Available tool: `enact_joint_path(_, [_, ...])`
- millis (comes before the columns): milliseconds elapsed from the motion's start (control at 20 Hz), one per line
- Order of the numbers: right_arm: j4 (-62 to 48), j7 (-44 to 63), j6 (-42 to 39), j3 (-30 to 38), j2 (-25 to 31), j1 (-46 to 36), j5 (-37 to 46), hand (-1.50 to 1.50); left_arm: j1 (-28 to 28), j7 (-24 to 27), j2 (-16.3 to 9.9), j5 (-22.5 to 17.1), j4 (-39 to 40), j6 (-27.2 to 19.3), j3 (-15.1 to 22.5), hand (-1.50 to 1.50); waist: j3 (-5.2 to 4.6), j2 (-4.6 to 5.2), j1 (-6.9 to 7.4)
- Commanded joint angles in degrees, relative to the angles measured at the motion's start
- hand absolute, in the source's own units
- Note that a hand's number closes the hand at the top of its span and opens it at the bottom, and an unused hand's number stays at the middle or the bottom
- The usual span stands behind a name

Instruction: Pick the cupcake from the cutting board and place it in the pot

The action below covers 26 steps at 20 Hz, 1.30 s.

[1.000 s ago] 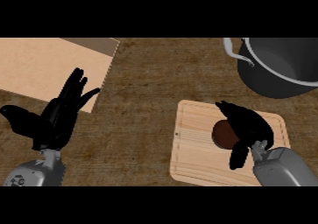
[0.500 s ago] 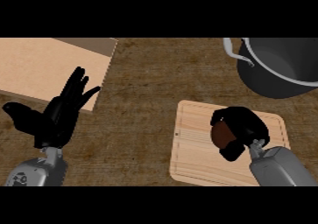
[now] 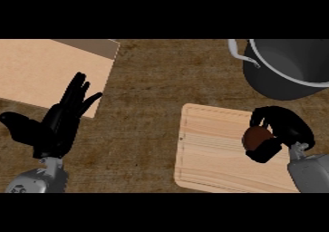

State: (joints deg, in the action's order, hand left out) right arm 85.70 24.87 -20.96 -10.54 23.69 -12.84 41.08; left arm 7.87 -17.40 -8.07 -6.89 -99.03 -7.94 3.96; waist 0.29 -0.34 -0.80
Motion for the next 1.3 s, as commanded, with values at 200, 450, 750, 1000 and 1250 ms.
enact_joint_path(200, [-9.8,-2.7,5.4,21.3,13.3,3.4,-3.9,1.5,-4.1,0.8,-1.6,-1.1,-0.1,1.5,-1.9,0.0,-0.26,0.36,0.34])
enact_joint_path(450, [-5.4,-2.2,11.2,26.3,17.0,4.2,-1.1,1.5,-2.6,-0.3,-1.6,-0.9,1.2,1.3,-2.3,0.0,-0.31,0.25,0.09])
enact_joint_path(750, [10.5,-0.4,6.4,31.3,17.5,5.8,-7.2,1.5,-2.0,-2.5,-2.0,-1.1,0.1,1.7,-2.7,0.0,-0.35,0.08,-0.02])
enact_joint_path(1000, [15.1,-5.9,5.4,37.3,23.2,3.0,-11.0,1.5,-2.0,-1.7,-2.0,-1.1,1.4,2.0,-3.2,0.0,-0.35,0.13,-0.1])
enact_joint_path(1250, [17.6,-1.1,2.8,36.6,24.2,-8.2,-15.8,1.5,2.6,-0.5,1.1,1.2,6.2,0.0,-1.3,0.0,-0.38,0.46,0.79])
